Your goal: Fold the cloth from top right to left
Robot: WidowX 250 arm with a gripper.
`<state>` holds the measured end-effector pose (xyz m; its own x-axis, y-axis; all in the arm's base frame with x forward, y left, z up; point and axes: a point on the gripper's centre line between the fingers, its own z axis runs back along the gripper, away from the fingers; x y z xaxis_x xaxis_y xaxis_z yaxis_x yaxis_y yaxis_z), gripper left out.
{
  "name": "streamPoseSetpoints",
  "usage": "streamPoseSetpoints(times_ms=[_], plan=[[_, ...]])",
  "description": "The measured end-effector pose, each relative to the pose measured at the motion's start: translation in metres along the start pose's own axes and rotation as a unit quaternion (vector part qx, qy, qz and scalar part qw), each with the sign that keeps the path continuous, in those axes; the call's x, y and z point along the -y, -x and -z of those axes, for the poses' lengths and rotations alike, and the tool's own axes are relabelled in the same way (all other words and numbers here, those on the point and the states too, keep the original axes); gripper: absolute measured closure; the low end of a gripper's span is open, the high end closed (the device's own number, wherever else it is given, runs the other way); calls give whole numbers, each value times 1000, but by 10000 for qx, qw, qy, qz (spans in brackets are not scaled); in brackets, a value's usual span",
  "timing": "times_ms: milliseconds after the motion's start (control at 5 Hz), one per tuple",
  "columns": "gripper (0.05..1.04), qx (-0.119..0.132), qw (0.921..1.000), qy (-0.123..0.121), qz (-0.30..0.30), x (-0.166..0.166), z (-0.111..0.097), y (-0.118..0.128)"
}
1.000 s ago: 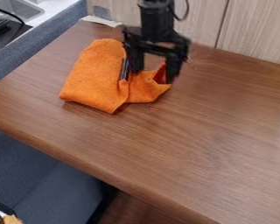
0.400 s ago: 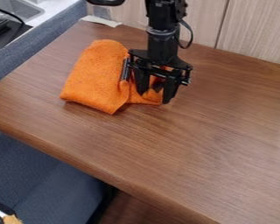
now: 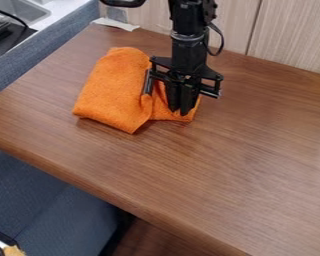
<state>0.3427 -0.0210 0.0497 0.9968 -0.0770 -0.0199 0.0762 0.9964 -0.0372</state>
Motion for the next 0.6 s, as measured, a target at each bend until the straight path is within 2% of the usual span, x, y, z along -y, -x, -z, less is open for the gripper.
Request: streamPoseSetpoints(times_ms=[200,400,600], plan=[[1015,-3,10000,48,-3,-1,0,1],[1028,0,9999,155,74,0,-8,3],[1028,118,9995,293,79,-4,-25,5]])
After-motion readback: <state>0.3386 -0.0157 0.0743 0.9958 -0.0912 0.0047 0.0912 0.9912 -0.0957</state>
